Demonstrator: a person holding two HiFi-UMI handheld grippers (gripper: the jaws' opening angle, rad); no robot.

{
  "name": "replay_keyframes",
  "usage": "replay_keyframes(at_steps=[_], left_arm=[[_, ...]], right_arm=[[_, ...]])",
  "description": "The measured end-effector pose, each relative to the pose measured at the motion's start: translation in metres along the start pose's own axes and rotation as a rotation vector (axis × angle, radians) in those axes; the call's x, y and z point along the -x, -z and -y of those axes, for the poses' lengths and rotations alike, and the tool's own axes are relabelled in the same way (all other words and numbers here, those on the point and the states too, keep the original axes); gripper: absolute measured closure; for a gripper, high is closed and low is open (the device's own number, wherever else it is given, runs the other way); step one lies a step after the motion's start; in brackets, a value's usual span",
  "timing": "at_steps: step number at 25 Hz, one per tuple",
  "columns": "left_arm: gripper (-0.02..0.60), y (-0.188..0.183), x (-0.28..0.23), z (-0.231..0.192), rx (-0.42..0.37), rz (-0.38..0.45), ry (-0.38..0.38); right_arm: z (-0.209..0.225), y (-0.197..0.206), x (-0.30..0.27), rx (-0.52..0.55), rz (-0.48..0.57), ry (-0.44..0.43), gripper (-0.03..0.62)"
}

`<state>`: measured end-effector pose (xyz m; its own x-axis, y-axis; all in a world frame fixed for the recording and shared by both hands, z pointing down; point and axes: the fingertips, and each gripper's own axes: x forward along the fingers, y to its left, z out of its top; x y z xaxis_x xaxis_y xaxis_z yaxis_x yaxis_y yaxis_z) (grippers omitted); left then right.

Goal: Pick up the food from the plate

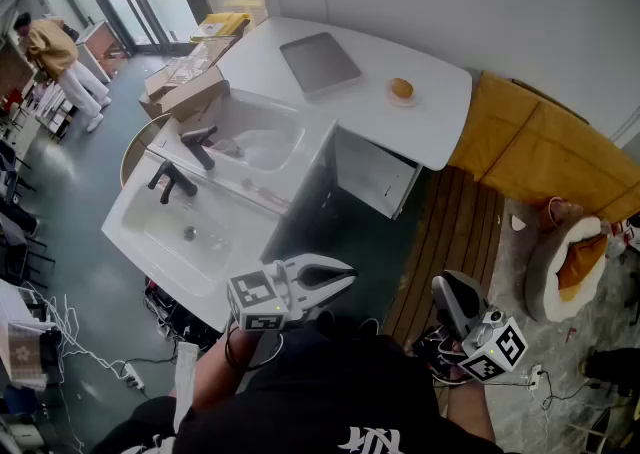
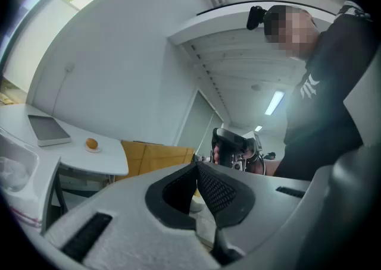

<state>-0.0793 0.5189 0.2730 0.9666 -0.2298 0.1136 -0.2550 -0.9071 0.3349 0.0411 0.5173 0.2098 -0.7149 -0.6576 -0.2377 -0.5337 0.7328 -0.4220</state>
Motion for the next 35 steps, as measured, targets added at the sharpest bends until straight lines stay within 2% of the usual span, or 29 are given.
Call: replay_keyframes(at_steps=[8,14,22,28,32,35], left_arm=[[0.577,-0.001,-0.028,0.014,-0.029,-0.018,0.037],[0.577,-0.001,-0.047,0.022,-0.034,-0.025,0.025],[0.577,-0.001,-0.069,0.025,-0.031,-0.003,-0.039],[0.577,0.002,-0.06,0.02,-0.016,-0.011,-0.104],[0.577,0.007,-0.061,0.007,0.004,-0.029,-0.111],[0.577,0.007,-0.068,0.001,0.018,-0.026,-0.088]], right_arm=[[0.009,-0.005,0.023,0.01,-0.001,0.01,0.591],[0.018,-0.016,0.044,0.021,0.03,0.003,0.591],[0.045,-0.026,0.077,0.051,-0.02,-0.034,0.591],[0.06,-0.025,0.087,-0.016,-0.008,-0.045,0.591],[0.07,-0.018,0.081,0.016,-0.046,-0.026,0.591],[0.079,-0.018,0.078,-0.002,-0.038,-0.009,0.591]])
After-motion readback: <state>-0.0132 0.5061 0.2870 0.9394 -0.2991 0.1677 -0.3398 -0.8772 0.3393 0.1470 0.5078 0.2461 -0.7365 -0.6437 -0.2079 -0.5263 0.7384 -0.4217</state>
